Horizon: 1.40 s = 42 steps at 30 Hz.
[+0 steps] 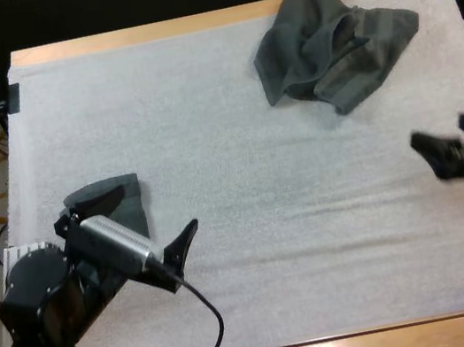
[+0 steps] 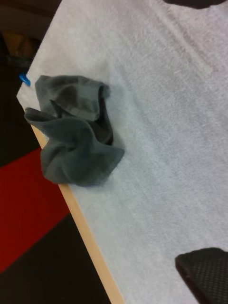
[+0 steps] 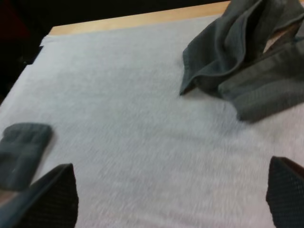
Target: Pick towel from pile fold and stack
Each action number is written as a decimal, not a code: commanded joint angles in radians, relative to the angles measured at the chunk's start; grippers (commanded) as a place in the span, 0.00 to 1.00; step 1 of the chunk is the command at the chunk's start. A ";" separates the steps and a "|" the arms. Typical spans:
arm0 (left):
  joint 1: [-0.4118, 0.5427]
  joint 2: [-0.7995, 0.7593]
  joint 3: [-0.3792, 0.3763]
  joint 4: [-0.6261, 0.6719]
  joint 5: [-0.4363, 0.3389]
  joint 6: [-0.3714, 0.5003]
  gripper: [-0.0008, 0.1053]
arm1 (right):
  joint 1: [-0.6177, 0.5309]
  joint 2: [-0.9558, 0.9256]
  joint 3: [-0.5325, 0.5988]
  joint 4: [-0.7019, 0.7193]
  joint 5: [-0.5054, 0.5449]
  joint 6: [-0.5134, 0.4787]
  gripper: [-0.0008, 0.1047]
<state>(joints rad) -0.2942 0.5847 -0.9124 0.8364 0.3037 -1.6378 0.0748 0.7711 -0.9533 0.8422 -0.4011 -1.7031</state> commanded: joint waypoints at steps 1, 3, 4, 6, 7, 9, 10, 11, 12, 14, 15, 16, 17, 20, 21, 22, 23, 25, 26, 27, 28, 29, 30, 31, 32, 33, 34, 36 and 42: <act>-0.005 0.011 -0.007 -0.029 0.007 0.001 0.99 | -0.002 0.059 -0.011 -0.060 0.002 -0.009 0.75; -0.005 0.024 -0.007 -0.043 0.007 0.001 0.99 | -0.002 0.152 -0.020 -0.121 0.012 0.012 0.75; -0.005 0.032 -0.007 -0.050 0.007 0.001 0.99 | -0.002 0.218 -0.030 -0.158 0.031 0.031 0.75; -0.005 0.042 -0.007 -0.060 0.007 0.001 0.99 | -0.002 0.304 -0.048 -0.204 0.063 0.061 0.75; -0.005 0.050 -0.007 -0.065 0.007 0.001 0.99 | -0.002 0.357 -0.063 -0.222 0.069 0.070 0.75; -0.005 0.062 -0.007 -0.065 0.007 0.001 0.99 | -0.002 0.455 -0.091 -0.260 0.068 0.097 0.75; -0.005 0.071 -0.007 -0.065 0.007 0.001 0.99 | -0.002 0.522 -0.108 -0.291 0.068 0.137 0.75; -0.005 0.076 -0.007 -0.065 0.007 0.001 0.99 | -0.002 0.555 -0.118 -0.301 0.068 0.162 0.75; -0.005 0.086 -0.007 -0.065 0.007 0.001 0.99 | -0.002 0.621 -0.136 -0.329 0.068 0.210 0.75; -0.005 0.099 -0.007 -0.065 0.007 0.001 0.99 | -0.002 0.705 -0.159 -0.354 0.066 0.280 0.75; -0.005 0.105 -0.007 -0.065 0.007 0.001 0.99 | -0.002 0.762 -0.172 -0.366 0.061 0.327 0.75; -0.005 0.112 -0.007 -0.065 0.007 0.001 0.99 | -0.002 0.806 -0.180 -0.374 0.058 0.359 0.75; -0.005 0.115 -0.007 -0.065 0.007 0.001 0.99 | 0.001 0.840 -0.185 -0.376 0.057 0.369 0.75; -0.005 0.128 -0.007 -0.065 0.007 -0.001 0.99 | 0.001 0.936 -0.192 -0.402 0.035 0.427 0.75; -0.005 0.131 -0.007 -0.065 0.007 -0.002 0.99 | 0.001 0.981 -0.191 -0.419 0.011 0.460 0.75; -0.005 0.132 -0.007 -0.065 0.007 -0.002 0.99 | 0.001 1.016 -0.191 -0.443 -0.021 0.495 0.75; -0.005 0.131 -0.007 -0.065 0.007 -0.002 0.99 | 0.001 1.026 -0.191 -0.455 -0.036 0.508 0.75; -0.005 0.131 -0.007 -0.065 0.007 -0.002 0.99 | 0.001 1.081 -0.191 -0.516 -0.092 0.588 0.75; -0.005 0.131 -0.007 -0.065 0.007 -0.002 0.99 | 0.001 1.099 -0.191 -0.536 -0.105 0.609 0.75; -0.005 0.131 -0.007 -0.065 0.007 -0.002 0.99 | 0.001 1.119 -0.191 -0.578 -0.125 0.647 0.75; -0.005 0.131 -0.007 -0.065 0.007 -0.002 0.99 | 0.001 1.141 -0.191 -0.618 -0.145 0.693 0.75; -0.005 0.131 -0.007 -0.065 0.007 -0.002 0.99 | 0.001 1.148 -0.191 -0.632 -0.153 0.714 0.75; -0.005 0.131 -0.007 -0.065 0.007 -0.002 0.99 | 0.001 1.166 -0.191 -0.669 -0.165 0.754 0.75; -0.005 0.131 -0.007 -0.065 0.007 -0.002 0.99 | 0.001 1.180 -0.191 -0.700 -0.166 0.783 0.75; -0.005 0.131 -0.007 -0.065 0.007 -0.002 0.99 | 0.001 1.186 -0.191 -0.713 -0.166 0.793 0.74; -0.005 0.131 -0.007 -0.065 0.007 -0.002 0.99 | 0.001 1.195 -0.191 -0.738 -0.166 0.815 0.72; -0.005 0.131 -0.007 -0.065 0.007 -0.002 0.99 | 0.001 1.201 -0.193 -0.755 -0.163 0.826 0.66; -0.005 0.131 -0.007 -0.065 0.007 -0.002 0.99 | 0.001 1.211 -0.193 -0.770 -0.154 0.855 0.51; -0.005 0.131 -0.007 -0.109 0.007 -0.002 0.99 | 0.001 1.214 -0.194 -0.826 -0.141 0.857 0.01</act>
<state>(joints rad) -0.2942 0.7153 -0.9124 0.7532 0.3037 -1.6378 0.0748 1.9881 -1.1359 0.0382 -0.5388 -0.8385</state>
